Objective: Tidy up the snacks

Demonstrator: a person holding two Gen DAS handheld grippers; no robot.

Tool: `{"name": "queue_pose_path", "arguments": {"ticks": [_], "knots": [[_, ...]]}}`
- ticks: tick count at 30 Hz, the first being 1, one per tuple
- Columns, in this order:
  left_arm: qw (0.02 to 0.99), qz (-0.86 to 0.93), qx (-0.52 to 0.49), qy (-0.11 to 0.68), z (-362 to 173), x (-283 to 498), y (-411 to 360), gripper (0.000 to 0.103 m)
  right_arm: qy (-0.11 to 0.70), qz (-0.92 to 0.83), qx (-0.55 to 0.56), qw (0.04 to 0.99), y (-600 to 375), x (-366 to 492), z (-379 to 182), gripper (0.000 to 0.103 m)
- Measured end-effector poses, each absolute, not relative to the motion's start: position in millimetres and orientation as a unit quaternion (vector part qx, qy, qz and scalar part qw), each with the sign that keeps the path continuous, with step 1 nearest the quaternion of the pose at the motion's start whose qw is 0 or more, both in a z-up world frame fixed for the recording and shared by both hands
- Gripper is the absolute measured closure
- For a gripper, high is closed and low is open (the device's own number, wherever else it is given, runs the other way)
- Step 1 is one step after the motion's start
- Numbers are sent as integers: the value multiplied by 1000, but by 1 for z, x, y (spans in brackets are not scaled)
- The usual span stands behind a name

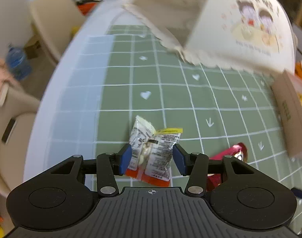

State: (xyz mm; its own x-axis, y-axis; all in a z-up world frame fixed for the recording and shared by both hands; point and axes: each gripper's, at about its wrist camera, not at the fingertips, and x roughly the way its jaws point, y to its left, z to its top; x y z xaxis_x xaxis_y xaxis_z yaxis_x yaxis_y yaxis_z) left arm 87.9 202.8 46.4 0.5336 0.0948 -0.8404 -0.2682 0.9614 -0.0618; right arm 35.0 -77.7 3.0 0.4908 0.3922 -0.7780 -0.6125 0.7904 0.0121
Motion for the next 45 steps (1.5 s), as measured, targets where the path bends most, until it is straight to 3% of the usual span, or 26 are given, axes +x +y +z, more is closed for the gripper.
{"name": "queue_pose_path", "arguments": {"ticks": [3,9,12,16,24,26,28,30,34,35,40,41,42,45], "knots": [[880,83,-52,465,43,94,200,47,418,292,-139,849,-69,36,-1,0],[886,53,-29,459,40,101,202,47,451,265,-141,840,-56,41,4,0],[884,47,-17,464,40,106,202,47,473,280,-142,823,-48,49,18,14],[883,37,-28,466,43,105,207,47,436,292,-141,840,-16,49,32,14],[879,15,-39,474,44,108,215,47,445,301,-177,825,56,60,13,10],[866,14,-57,497,38,110,218,52,451,295,-175,824,54,59,15,15],[871,24,-64,487,36,106,216,55,455,291,-170,824,41,57,21,31],[874,31,-66,481,37,98,211,65,458,289,-162,825,25,54,26,44],[874,21,-103,474,40,72,191,66,457,285,-155,828,-27,43,27,68],[874,21,-105,474,41,64,181,67,454,280,-163,830,-40,39,23,69],[876,1,-103,472,41,18,128,69,435,266,-172,843,-91,22,23,68],[875,1,-111,472,40,7,120,82,435,266,-166,844,-97,21,25,68],[873,1,-123,472,40,-4,114,91,435,272,-156,844,-101,21,27,64],[871,12,-150,467,34,-36,100,90,422,292,-122,849,-97,26,37,32]]}}
